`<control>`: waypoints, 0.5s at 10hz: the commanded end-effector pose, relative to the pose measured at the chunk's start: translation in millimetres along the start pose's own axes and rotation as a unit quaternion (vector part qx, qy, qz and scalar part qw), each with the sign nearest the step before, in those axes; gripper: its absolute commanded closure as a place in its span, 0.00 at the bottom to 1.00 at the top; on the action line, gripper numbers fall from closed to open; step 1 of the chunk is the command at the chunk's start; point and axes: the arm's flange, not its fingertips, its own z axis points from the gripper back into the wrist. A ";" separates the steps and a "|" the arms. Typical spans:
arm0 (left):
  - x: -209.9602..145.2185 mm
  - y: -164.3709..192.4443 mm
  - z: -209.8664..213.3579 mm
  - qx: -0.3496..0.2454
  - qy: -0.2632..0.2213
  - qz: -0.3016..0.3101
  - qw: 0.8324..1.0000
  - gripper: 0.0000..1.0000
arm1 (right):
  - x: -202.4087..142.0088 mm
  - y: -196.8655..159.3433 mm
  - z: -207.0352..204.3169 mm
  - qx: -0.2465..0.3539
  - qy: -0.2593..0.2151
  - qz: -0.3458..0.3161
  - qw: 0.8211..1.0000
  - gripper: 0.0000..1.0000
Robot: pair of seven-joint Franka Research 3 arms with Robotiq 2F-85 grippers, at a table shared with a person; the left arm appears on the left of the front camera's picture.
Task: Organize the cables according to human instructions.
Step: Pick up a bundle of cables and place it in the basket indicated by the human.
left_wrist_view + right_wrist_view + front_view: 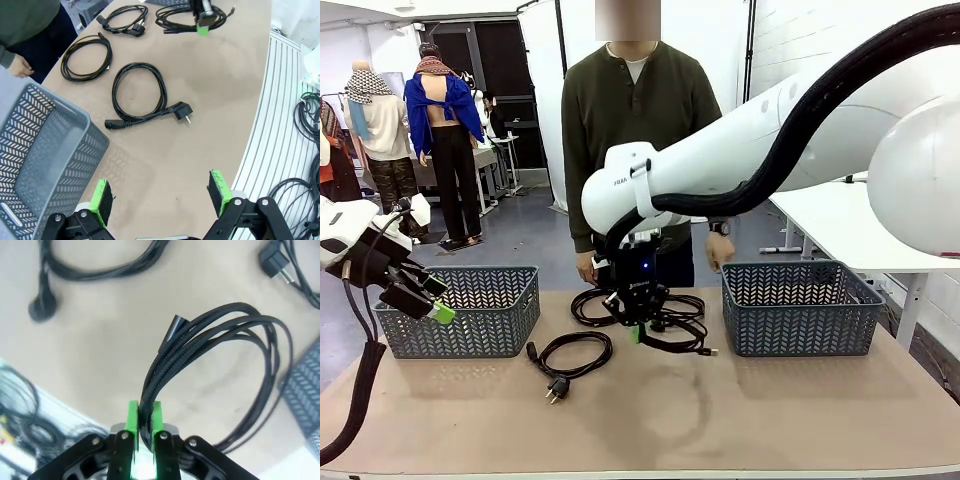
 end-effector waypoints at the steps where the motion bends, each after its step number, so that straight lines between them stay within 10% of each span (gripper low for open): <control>1: -2.4 3.8 0.2 -0.009 -0.008 -0.007 1.000 0.00 | -7.7 -11.7 15.2 -0.052 0.016 0.074 0.996 1.00; 5: -2.4 3.8 0.2 -0.009 -0.008 -0.007 1.000 0.00 | -17.1 -17.2 24.5 -0.087 -0.017 0.157 0.984 1.00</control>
